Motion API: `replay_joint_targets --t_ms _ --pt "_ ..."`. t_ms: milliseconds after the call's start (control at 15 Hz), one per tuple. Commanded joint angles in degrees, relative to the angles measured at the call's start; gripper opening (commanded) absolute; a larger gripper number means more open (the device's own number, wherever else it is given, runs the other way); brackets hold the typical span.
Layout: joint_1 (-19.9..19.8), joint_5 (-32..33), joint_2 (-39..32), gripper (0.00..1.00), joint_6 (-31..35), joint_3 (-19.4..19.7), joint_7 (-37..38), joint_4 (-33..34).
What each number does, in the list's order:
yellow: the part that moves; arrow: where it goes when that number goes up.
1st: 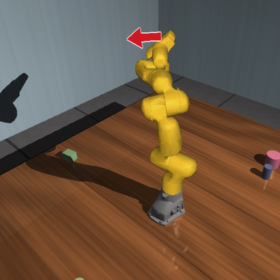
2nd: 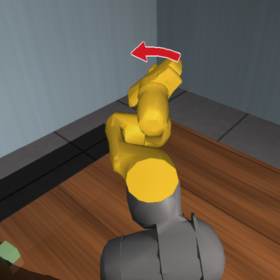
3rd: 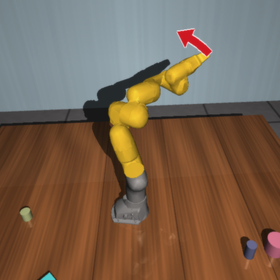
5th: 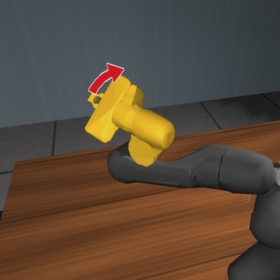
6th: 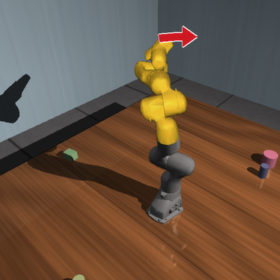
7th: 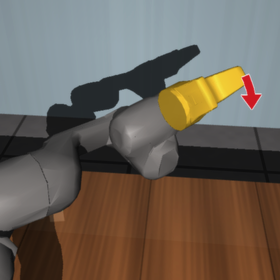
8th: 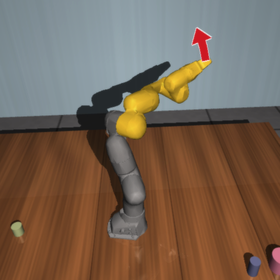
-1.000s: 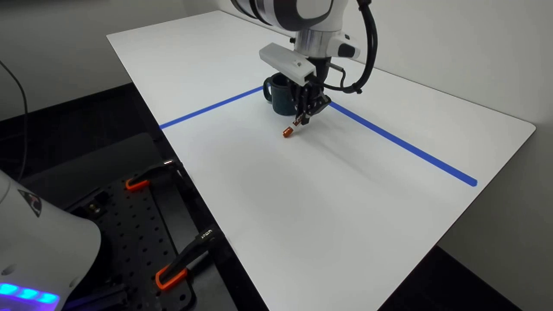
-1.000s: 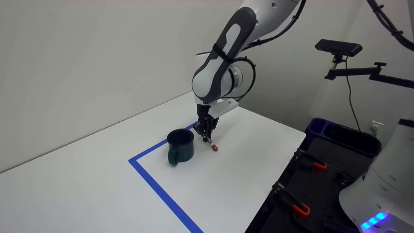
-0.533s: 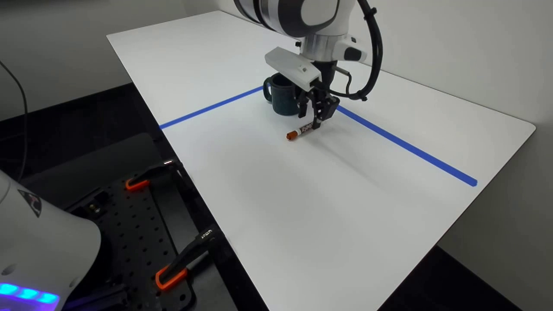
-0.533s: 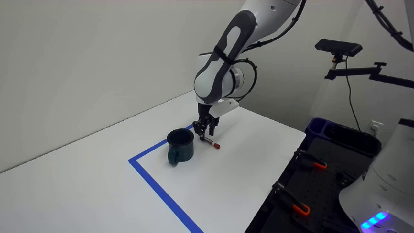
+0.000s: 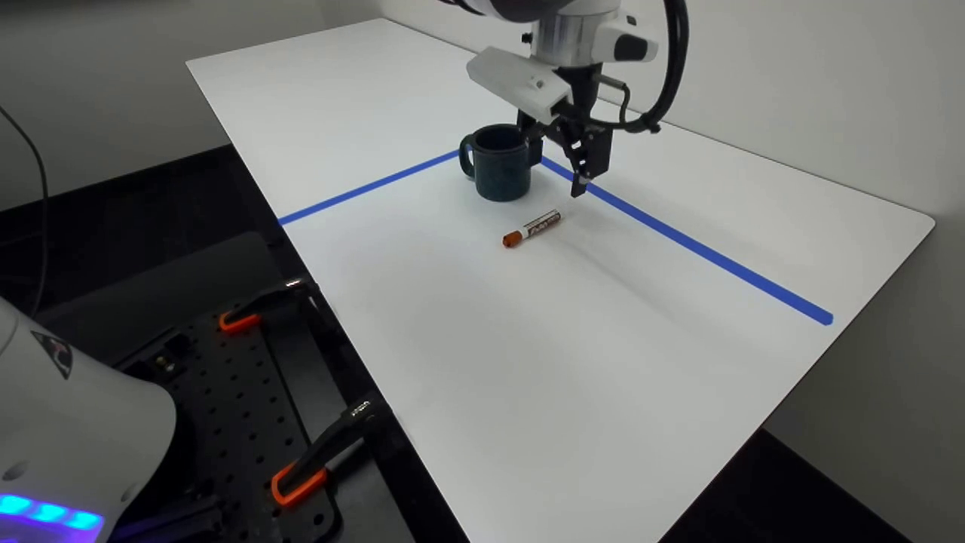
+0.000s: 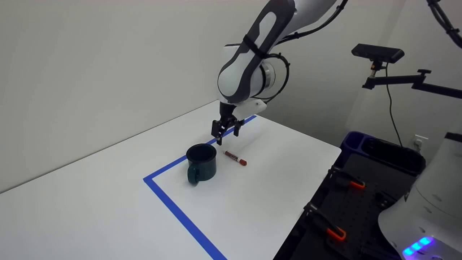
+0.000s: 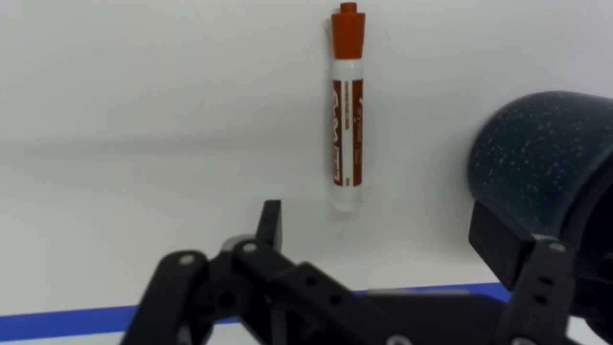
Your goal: Remove the marker from the cup and put it on the table inside the border
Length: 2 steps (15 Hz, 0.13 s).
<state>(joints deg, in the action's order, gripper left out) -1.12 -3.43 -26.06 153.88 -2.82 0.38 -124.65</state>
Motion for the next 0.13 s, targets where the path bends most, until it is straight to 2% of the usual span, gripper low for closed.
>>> replay_joint_targets --t_ms 0,67 --pt "1.82 1.61 7.36 1.0 -0.17 1.72 1.78 -4.68" --pt "2.28 2.43 8.34 1.0 -0.6 2.14 2.16 -5.06"
